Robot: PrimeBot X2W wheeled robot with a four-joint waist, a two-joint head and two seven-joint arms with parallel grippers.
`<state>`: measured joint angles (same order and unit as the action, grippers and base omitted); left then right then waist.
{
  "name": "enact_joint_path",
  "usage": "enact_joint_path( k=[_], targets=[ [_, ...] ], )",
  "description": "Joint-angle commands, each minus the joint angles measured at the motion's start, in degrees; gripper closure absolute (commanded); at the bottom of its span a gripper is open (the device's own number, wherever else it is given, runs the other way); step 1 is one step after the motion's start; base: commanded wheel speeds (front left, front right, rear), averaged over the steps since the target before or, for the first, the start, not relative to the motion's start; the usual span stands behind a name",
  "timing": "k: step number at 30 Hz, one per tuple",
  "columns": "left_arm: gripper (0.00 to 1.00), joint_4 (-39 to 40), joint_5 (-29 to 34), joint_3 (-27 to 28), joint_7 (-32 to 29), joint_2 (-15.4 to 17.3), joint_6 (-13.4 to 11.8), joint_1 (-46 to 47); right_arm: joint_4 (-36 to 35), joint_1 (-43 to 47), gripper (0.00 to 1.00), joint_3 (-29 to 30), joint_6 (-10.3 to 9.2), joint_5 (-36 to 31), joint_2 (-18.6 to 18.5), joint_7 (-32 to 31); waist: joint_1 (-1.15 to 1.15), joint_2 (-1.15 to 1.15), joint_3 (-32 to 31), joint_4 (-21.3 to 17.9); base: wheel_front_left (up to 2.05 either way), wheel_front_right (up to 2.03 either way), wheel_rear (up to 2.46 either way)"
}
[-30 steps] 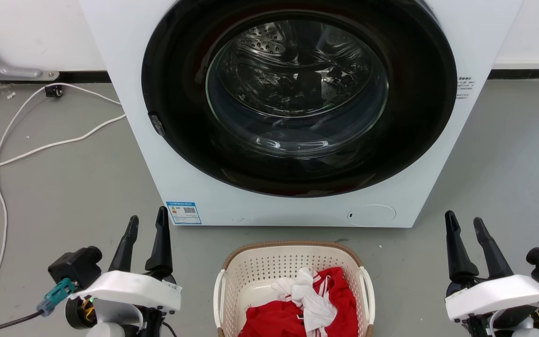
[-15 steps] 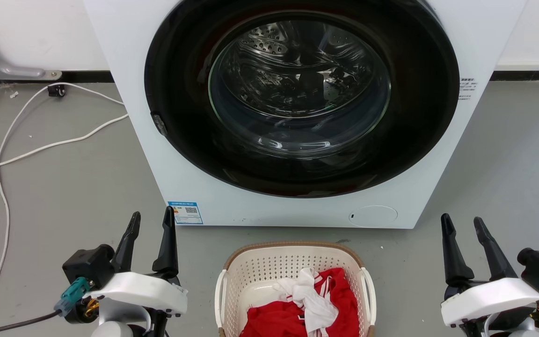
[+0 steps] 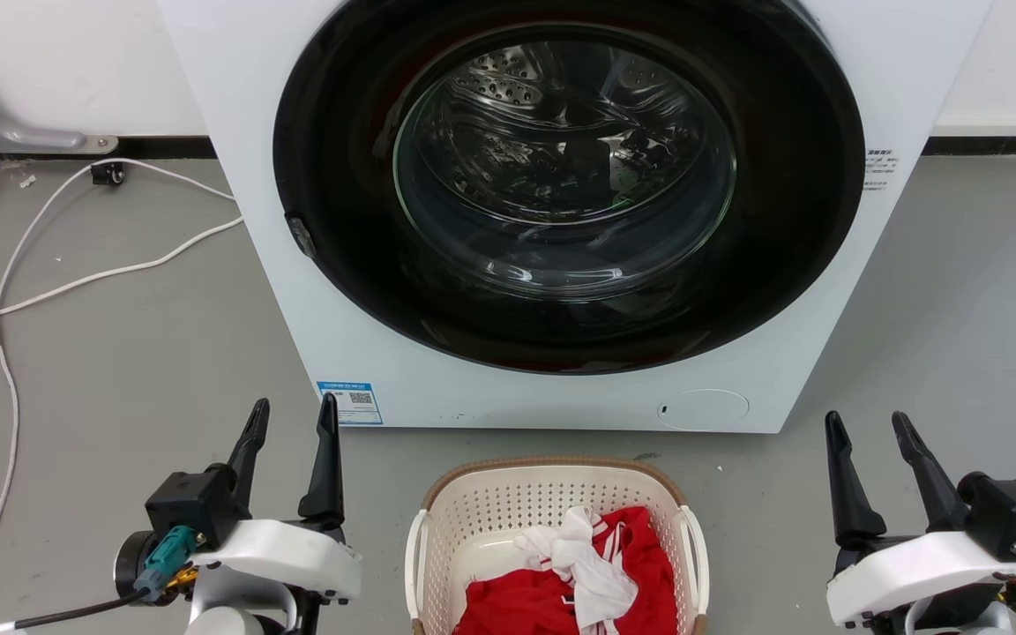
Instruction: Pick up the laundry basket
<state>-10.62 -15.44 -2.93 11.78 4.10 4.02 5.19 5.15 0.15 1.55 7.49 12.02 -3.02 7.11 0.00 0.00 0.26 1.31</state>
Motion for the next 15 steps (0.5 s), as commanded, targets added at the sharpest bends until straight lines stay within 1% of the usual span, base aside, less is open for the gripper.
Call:
enact_joint_path(
  k=[1,15],
  targets=[
    [0.0,0.11,1.13,-0.07,0.47,0.18,-0.2,0.87,-0.56,0.4,0.0,0.02,0.0,-0.93,0.11,0.54,0.0,0.0,0.01,0.02,0.0,0.0,0.0],
    [0.0,-0.32,7.62,-0.45,2.01,0.26,-0.82,0.79,-0.79,1.01,0.0,0.01,-0.01,-7.28,0.17,0.92,0.0,0.0,-0.04,0.17,0.0,0.0,0.0]
  ],
)
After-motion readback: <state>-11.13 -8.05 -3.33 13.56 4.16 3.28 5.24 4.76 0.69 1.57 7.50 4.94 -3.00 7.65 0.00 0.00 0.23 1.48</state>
